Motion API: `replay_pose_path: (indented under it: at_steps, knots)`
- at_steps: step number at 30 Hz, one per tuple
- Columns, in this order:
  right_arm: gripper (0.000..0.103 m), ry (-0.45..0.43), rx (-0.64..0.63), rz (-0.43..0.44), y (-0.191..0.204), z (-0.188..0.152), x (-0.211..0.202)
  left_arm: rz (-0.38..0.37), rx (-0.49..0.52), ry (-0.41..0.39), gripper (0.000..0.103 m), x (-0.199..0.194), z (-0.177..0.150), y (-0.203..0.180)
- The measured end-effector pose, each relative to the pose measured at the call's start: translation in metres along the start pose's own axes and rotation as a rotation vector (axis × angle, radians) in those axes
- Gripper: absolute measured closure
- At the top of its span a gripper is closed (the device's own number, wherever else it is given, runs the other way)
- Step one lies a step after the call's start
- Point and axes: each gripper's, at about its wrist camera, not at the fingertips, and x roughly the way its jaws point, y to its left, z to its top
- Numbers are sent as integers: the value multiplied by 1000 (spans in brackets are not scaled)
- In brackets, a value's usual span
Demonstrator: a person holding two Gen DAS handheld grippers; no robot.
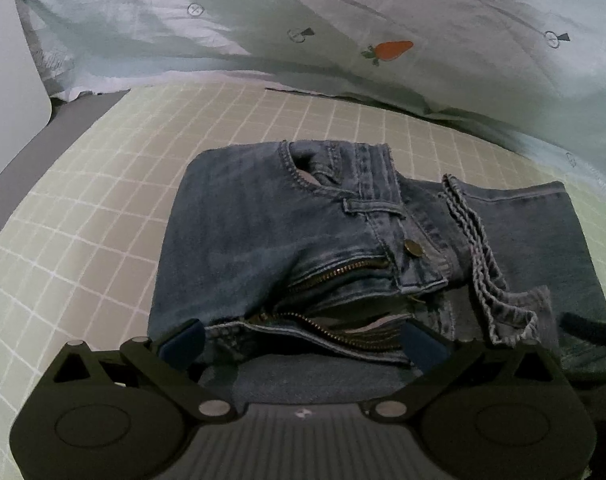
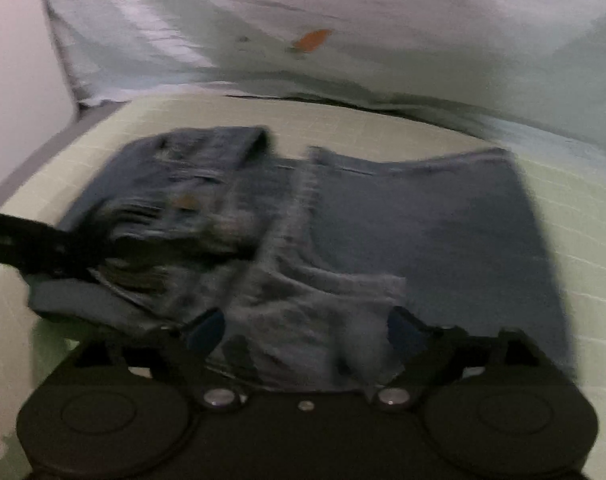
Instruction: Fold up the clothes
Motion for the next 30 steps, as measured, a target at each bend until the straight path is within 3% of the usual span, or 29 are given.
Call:
replay_pose_path:
  at_steps: [8, 11, 17, 22, 24, 30]
  knots:
    - [2, -46, 305, -195, -89, -10, -22, 23, 9, 28, 0, 8, 1, -4]
    - [2, -31, 256, -252, -93, -10, -12, 34, 11, 39, 0, 13, 4, -5]
    - [2, -20, 118, -184, -57, -5, 14, 38, 12, 49, 0, 16, 4, -5]
    - [2, -33, -25, -91, -7, -6, 9, 36, 9, 57, 0, 15, 1, -3]
    - [3, -29, -73, -120, 9, -10, 7, 34, 2, 57, 0, 13, -1, -1]
    - [2, -12, -40, -121, 4, -18, 3, 29, -4, 54, 0, 8, -5, 2]
